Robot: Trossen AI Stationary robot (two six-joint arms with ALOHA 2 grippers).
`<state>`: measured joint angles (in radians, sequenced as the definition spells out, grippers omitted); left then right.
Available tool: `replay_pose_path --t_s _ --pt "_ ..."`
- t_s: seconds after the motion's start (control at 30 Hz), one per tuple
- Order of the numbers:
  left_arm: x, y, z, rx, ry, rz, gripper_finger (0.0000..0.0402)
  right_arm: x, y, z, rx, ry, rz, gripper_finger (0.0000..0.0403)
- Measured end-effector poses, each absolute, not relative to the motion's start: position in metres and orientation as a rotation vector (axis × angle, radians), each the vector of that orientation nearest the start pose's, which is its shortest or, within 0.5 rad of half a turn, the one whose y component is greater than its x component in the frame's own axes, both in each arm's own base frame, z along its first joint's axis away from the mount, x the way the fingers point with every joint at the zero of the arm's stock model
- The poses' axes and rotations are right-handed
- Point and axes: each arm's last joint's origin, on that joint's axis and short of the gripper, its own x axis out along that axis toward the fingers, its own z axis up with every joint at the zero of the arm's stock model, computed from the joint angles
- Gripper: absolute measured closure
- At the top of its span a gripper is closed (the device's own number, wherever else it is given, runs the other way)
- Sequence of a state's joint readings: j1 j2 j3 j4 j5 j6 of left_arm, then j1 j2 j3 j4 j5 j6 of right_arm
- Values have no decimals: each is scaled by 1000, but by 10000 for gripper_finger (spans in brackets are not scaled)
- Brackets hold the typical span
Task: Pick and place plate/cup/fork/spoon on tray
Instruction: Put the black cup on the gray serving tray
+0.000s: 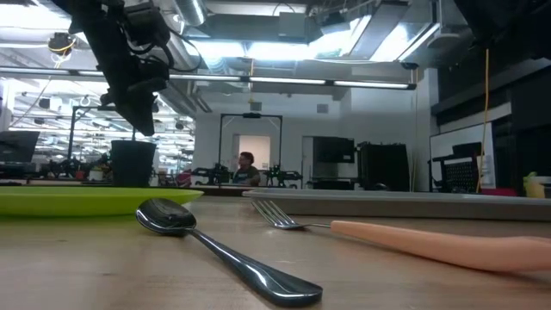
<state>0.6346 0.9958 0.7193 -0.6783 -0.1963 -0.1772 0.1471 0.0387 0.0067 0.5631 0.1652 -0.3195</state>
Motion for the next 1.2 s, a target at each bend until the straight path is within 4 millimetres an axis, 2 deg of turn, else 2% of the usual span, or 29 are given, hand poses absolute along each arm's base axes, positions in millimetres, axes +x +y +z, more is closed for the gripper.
replay_pose_path --t_s 0.4,1.0,1.2 --pt "145 104 220 -403 938 838 320 86 8 215 -229 -516 -101 283" --pt "147 102 221 -351 937 863 320 86 8 215 -232 -516 -102 283" --pt "145 104 222 -239 974 898 320 86 8 214 -233 -513 -102 283"
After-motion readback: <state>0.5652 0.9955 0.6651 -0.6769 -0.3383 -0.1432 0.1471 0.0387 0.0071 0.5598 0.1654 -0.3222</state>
